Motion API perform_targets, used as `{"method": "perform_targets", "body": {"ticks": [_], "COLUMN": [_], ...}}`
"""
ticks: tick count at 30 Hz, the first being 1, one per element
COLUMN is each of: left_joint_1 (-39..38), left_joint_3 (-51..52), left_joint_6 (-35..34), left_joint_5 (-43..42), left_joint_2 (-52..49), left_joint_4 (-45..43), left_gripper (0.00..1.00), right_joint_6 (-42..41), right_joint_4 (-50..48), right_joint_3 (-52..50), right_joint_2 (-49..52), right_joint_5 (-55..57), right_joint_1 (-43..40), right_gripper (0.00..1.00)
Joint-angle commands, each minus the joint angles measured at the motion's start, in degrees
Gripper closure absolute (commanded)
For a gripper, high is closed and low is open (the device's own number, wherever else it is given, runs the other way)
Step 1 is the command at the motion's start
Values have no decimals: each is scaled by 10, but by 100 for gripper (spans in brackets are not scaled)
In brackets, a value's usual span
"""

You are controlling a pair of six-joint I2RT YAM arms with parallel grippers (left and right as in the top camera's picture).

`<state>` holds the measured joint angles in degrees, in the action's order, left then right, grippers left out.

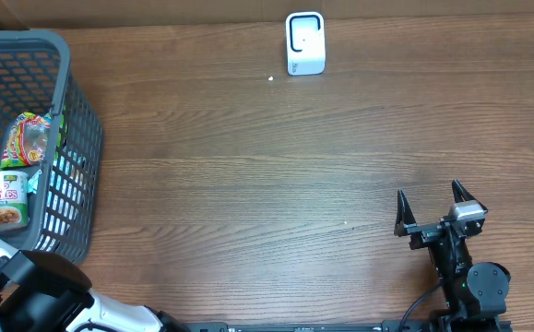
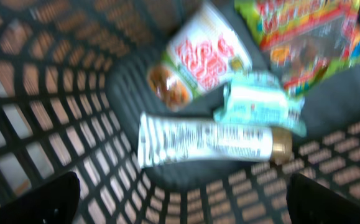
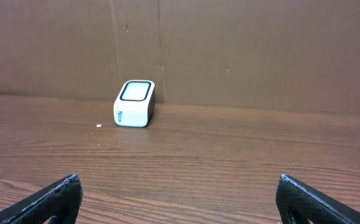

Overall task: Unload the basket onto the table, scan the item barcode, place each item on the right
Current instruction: 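Move the left gripper over the basket toward the Nissin cup noodle, then grasp the Nissin cup noodle rim with the left gripper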

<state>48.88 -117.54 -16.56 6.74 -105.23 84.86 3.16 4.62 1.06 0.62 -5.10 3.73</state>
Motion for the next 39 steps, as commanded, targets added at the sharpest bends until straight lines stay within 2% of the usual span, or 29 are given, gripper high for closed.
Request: {"method": "perform_targets", "body": {"ticks": [1, 4, 7, 13, 22, 25, 28, 31, 36, 39], "left_joint_1": [3, 2, 2, 2, 2, 2, 2, 2, 2, 2], "left_joint_3": [20, 53, 99, 177, 235, 243, 255, 279, 326, 351], "left_joint_6": [27, 48, 109, 194, 311, 312, 314, 337, 388, 389], "left_joint_5": [27, 26, 26, 26, 26, 20, 19, -2, -36, -36], "left_joint_2": [-4, -4, -4, -4, -4, -4, -4, -4, -4, -4], "left_joint_4": [-63, -125, -162, -195, -237, -268, -315, -364, -428, -461], "left_gripper": [5, 5, 4, 5, 3, 1, 4, 8, 8, 8], "right_joint_6": [-1, -1, -1, -1, -1, -1, -1, -1, -1, -1], "right_joint_4": [-2, -2, -2, -2, -2, -2, -2, -2, -2, -2], "right_joint_3": [-6, -6, -6, -6, -6, -6, -6, -6, -6, -6], "right_joint_2": [-5, -5, -5, -5, -5, -5, -5, -5, -5, -5], "right_joint_5": [3, 3, 3, 3, 3, 3, 3, 3, 3, 3], "right_joint_1": [-4, -4, -4, -4, -4, -4, -4, -4, -4, -4], "right_gripper": [0, 0, 0, 0, 0, 0, 0, 0, 0, 0]}}
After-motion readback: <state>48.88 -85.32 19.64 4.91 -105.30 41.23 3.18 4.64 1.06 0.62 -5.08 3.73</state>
